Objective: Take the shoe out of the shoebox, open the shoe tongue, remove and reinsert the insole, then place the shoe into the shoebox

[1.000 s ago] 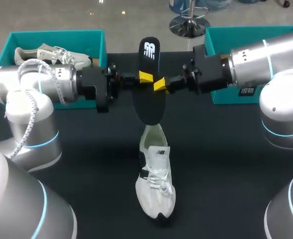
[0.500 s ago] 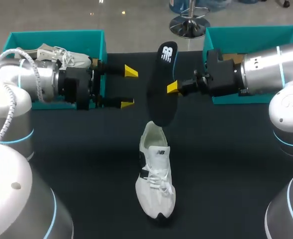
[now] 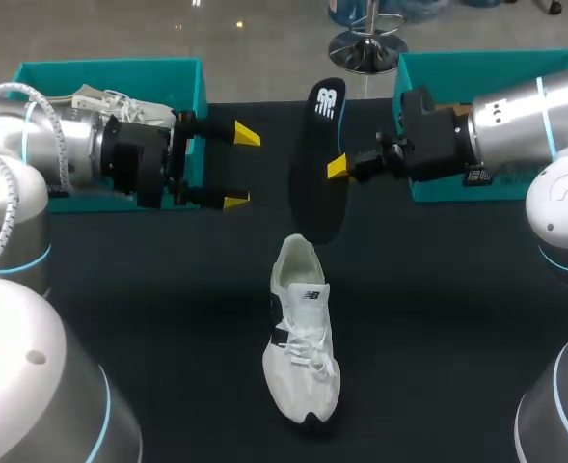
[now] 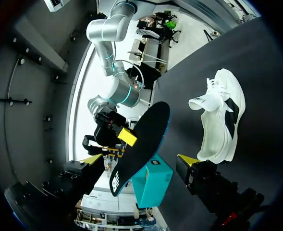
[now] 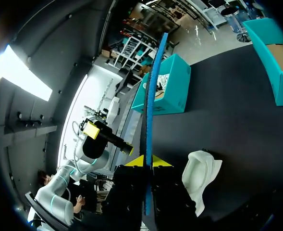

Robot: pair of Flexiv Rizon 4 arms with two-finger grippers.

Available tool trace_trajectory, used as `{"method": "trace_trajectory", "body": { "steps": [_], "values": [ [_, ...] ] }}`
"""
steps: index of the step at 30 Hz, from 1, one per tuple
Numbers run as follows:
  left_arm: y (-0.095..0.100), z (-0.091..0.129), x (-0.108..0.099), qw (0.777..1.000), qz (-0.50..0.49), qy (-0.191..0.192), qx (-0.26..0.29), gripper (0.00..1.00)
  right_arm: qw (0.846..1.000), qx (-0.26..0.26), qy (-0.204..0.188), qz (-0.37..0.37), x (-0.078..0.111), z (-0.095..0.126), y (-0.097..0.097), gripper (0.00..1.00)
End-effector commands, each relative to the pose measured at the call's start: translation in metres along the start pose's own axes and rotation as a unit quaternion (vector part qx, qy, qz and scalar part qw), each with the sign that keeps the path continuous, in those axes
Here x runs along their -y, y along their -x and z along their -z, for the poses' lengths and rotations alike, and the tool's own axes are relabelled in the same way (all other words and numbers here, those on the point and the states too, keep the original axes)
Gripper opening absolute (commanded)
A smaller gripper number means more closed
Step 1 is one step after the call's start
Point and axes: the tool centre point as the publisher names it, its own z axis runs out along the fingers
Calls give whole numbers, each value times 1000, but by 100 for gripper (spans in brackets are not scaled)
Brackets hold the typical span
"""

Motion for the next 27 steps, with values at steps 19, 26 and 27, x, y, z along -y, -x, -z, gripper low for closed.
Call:
{"method": "trace_trajectory", "body": {
  "steps": [19, 26, 27],
  "values": [
    [-19, 36, -1, 888, 397, 132, -191, 100, 1000, 2, 0, -1, 0, -2, -1, 0],
    [-55, 50, -18, 823, 501, 134, -232, 100, 1000, 2, 0, -1, 0, -2, -1, 0],
    [-61, 51, -23, 808, 517, 140, -246, 100, 1000, 2, 0, -1, 0, -2, -1, 0]
  ]
}}
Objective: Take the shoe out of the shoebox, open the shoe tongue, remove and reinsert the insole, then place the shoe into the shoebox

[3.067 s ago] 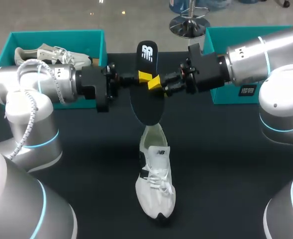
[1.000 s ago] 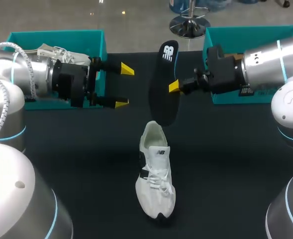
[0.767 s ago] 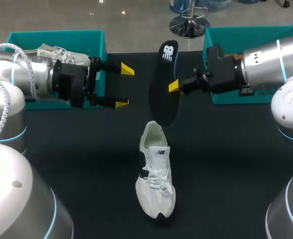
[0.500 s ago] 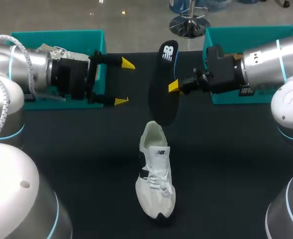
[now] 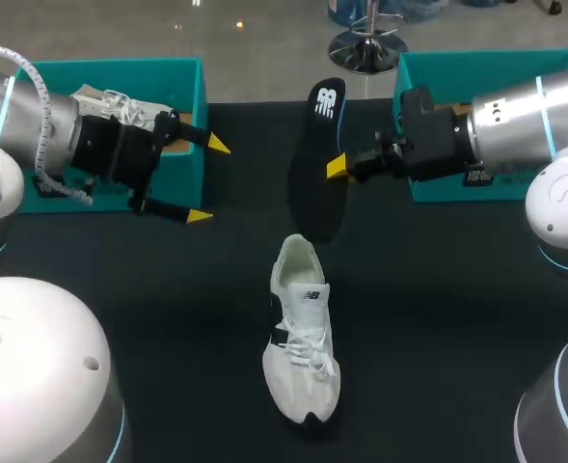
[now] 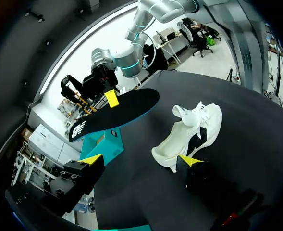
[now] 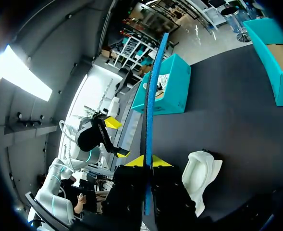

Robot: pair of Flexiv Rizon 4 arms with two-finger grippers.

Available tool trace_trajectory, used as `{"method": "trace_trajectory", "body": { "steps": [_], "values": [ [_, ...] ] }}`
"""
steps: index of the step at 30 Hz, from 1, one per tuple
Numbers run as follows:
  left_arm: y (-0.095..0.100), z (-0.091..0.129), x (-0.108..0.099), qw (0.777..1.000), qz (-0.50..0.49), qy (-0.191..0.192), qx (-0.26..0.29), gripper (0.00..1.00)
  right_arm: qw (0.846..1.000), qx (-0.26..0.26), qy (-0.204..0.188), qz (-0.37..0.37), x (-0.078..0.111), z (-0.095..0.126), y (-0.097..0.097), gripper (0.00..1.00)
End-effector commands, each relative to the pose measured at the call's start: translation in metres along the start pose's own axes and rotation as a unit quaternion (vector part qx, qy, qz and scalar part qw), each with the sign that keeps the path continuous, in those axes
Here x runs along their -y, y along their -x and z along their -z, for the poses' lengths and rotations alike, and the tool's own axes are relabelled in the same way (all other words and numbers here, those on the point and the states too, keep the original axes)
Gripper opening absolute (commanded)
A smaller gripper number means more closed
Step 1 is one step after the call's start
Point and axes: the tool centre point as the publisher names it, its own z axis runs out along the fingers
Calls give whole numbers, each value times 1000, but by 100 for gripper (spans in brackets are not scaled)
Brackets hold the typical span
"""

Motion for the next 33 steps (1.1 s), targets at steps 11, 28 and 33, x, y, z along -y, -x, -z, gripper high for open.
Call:
{"method": "trace_trajectory", "body": {
  "steps": [11, 28, 33],
  "values": [
    [-9, -7, -25, 955, 236, 52, -171, 100, 1000, 2, 1, -1, 1, -1, -1, 0],
    [-36, 18, -41, 896, 380, 122, -193, 100, 1000, 2, 1, -1, 1, -1, -1, 0],
    [-50, 31, -55, 898, 383, 124, -177, 100, 1000, 2, 1, -1, 1, -1, -1, 0]
  ]
}}
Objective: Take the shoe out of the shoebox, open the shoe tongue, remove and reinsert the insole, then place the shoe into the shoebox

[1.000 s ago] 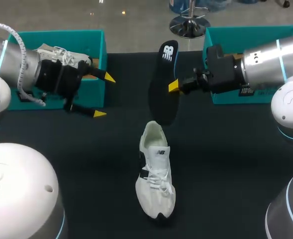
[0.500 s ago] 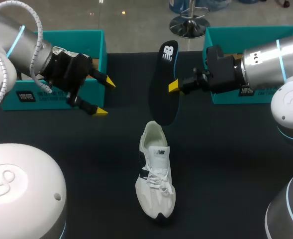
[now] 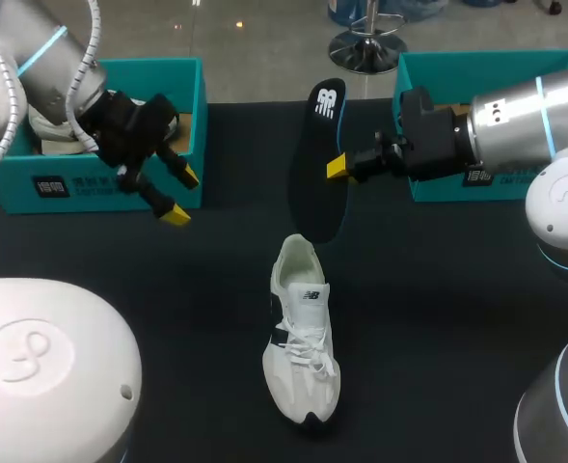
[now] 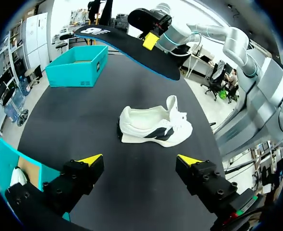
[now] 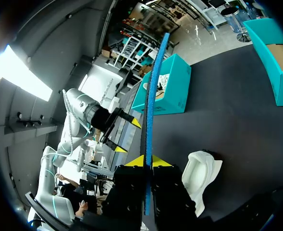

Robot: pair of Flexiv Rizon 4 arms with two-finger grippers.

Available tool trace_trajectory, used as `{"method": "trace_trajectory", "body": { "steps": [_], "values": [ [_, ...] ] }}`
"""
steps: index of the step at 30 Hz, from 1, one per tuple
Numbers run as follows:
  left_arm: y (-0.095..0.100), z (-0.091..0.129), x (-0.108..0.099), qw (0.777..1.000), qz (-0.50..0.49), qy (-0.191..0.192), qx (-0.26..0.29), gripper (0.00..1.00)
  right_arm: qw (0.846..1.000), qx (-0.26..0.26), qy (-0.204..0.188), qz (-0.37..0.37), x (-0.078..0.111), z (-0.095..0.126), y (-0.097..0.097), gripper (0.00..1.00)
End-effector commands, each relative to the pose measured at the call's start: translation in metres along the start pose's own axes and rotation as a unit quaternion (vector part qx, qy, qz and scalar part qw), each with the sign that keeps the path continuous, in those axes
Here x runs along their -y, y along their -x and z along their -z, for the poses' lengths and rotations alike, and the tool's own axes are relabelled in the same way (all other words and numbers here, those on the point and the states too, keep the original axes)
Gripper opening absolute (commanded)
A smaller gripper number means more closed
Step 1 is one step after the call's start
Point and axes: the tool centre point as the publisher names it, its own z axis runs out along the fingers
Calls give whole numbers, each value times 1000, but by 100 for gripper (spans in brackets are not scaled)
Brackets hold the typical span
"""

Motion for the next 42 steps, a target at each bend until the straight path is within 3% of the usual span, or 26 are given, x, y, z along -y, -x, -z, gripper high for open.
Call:
{"method": "trace_trajectory", "body": {
  "steps": [1, 2, 7, 17, 26, 33, 42],
  "values": [
    [-6, 3, -19, 999, -24, -15, 23, 100, 1000, 3, 1, -1, 1, -1, -1, 0],
    [-8, 1, -23, 998, -44, -24, 38, 100, 1000, 3, 1, -1, 1, -1, -1, 0],
    [-10, 0, -29, 995, -77, 6, 64, 100, 1000, 3, 1, -1, 1, -1, -1, 0],
    [-12, 28, -28, 994, -76, 81, 12, 100, 1000, 3, 1, -1, 1, -1, -1, 0],
    [-22, 48, -46, 988, -79, 131, 1, 100, 1000, 3, 1, -1, 1, -1, -1, 0],
    [-24, 48, -57, 985, -89, 149, 5, 100, 1000, 3, 1, -1, 1, -1, -1, 0],
    [-24, 48, -57, 985, -89, 149, 5, 100, 1000, 3, 1, -1, 1, -1, -1, 0]
  ]
}}
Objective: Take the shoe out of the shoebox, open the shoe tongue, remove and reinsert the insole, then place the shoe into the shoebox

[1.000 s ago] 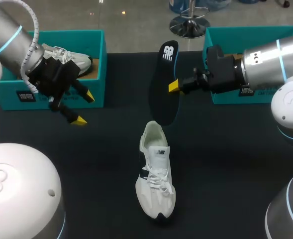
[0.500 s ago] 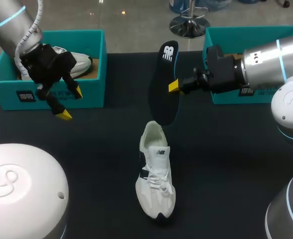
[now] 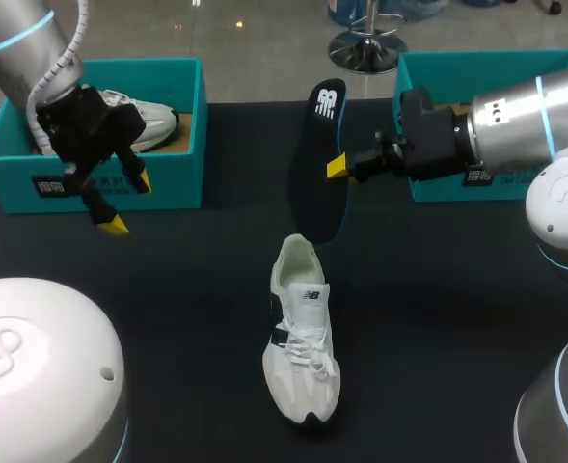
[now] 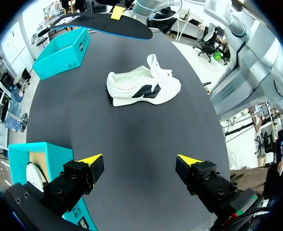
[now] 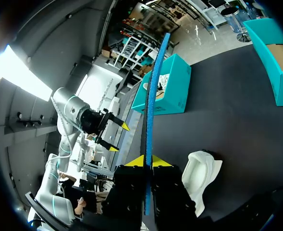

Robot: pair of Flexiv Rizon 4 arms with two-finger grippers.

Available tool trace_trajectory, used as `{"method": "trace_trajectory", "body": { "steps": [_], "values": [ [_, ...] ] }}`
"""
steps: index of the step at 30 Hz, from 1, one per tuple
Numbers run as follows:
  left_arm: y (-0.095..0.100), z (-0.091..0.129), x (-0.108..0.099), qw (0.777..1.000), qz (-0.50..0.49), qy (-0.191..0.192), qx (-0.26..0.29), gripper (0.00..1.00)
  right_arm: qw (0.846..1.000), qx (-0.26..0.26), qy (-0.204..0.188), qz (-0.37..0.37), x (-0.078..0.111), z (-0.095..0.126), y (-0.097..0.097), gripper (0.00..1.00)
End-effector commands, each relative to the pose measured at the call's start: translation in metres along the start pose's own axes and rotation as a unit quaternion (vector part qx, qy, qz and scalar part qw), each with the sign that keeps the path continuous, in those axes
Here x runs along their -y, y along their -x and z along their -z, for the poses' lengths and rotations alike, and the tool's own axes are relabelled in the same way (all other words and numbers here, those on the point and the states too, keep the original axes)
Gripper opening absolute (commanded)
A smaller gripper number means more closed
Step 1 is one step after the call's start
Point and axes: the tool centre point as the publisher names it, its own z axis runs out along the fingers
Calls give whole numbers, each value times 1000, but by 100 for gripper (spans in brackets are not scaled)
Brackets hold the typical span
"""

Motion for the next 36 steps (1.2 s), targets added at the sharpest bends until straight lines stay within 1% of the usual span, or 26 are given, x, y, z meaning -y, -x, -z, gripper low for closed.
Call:
{"method": "trace_trajectory", "body": {
  "steps": [1, 7, 12, 14, 18, 22, 25, 29, 36],
  "values": [
    [-2, 0, -1, 1000, 0, 1, 2, 100, 1000, 1, 1, 1, -1, -3, 1, 0],
    [-2, 0, -1, 1000, 0, 1, 2, 100, 1000, -11, 9, 20, -14, -18, 17, 0],
    [-2, 0, -1, 1000, 0, 1, 2, 100, 998, -29, 26, 39, -26, -34, 37, 0],
    [-2, 0, -1, 1000, 0, 1, 2, 100, 998, -25, 25, 49, -29, -39, 45, 0],
    [-2, 0, -1, 1000, 0, 1, 2, 100, 997, -22, 31, 63, -30, -49, 53, 0],
    [-2, 0, -1, 1000, 0, 1, 2, 100, 997, -19, 40, 67, -27, -58, 66, 0],
    [-2, 0, -1, 1000, 0, 1, 2, 100, 996, -16, 51, 70, -23, -63, 72, 0],
    [-2, 0, -1, 1000, 0, 1, 2, 100, 996, -12, 57, 67, -15, -68, 79, 0],
    [-2, 0, -1, 1000, 0, 1, 2, 100, 996, -7, 73, 53, 4, -74, 86, 0]
  ]
}}
